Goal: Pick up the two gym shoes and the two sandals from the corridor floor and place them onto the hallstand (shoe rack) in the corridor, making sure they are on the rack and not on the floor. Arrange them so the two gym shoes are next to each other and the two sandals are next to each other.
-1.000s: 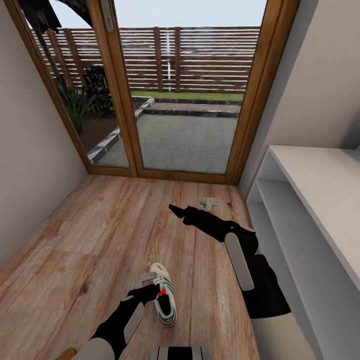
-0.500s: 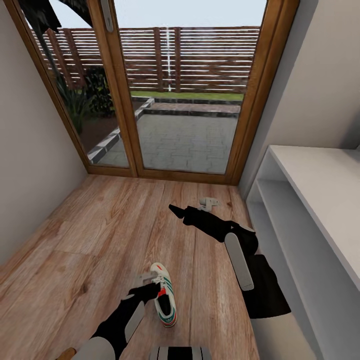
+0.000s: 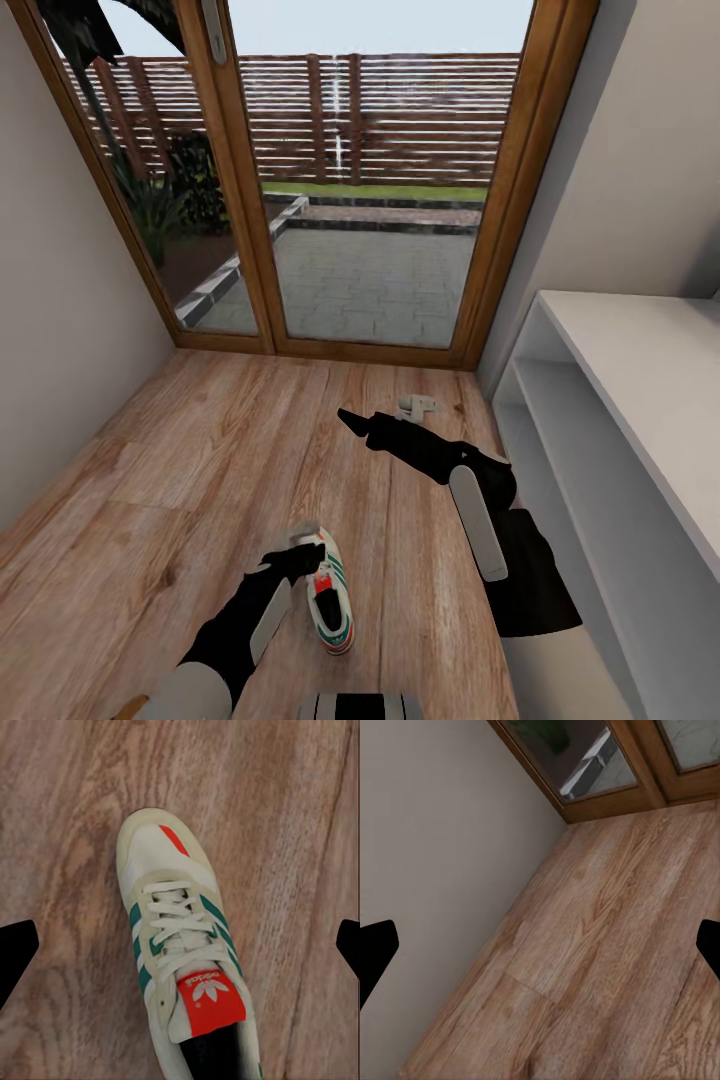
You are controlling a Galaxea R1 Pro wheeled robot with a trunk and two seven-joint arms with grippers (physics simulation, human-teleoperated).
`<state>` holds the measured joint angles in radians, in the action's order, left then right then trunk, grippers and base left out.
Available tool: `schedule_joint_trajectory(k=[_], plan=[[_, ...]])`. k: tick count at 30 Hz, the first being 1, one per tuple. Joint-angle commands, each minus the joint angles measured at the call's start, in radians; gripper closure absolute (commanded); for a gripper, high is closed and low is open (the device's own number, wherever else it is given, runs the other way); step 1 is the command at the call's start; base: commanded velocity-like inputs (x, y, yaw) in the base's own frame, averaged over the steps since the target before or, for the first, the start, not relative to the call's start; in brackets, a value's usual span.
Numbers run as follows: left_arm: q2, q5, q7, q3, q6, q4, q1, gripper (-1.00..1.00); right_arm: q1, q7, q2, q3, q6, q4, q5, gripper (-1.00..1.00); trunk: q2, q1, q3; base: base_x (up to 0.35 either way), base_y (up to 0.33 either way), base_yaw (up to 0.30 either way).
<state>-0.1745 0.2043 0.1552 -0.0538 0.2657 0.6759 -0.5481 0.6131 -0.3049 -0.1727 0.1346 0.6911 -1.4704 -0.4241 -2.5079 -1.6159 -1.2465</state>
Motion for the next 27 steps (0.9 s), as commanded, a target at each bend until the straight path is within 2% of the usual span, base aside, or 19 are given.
schedule_joint_trajectory(k=[1, 3, 9, 22, 27], plan=[[0.000, 0.011, 0.009, -0.002, 0.010, 0.007, 0.000, -1.00, 0.001, -0.002, 0.000, -0.001, 0.005, -0.001, -0.001, -1.00, 0.000, 0.000, -0.001, 0.000, 0.000, 0.000], [0.000, 0.017, 0.035, 0.000, 0.021, -0.006, 0.011, -1.00, 0.001, -0.002, -0.001, -0.001, 0.005, -0.001, -0.001, -1.00, 0.000, 0.000, -0.001, 0.000, 0.000, 0.000], [0.000, 0.020, 0.051, -0.001, 0.006, -0.047, 0.013, -1.00, 0.001, -0.002, -0.001, -0.001, 0.005, 0.000, -0.001, -1.00, 0.000, 0.000, -0.001, 0.000, 0.000, 0.000], [0.000, 0.021, 0.055, -0.001, -0.011, -0.058, 0.012, -1.00, 0.001, -0.001, -0.001, -0.004, 0.005, -0.001, -0.001, -1.00, -0.003, -0.006, -0.062, 0.000, 0.000, 0.000], [0.000, 0.021, 0.055, -0.001, -0.011, -0.055, 0.012, -1.00, 0.001, -0.001, 0.000, -0.006, 0.005, -0.001, -0.001, -1.00, -0.003, -0.006, -0.070, 0.000, 0.000, 0.000]])
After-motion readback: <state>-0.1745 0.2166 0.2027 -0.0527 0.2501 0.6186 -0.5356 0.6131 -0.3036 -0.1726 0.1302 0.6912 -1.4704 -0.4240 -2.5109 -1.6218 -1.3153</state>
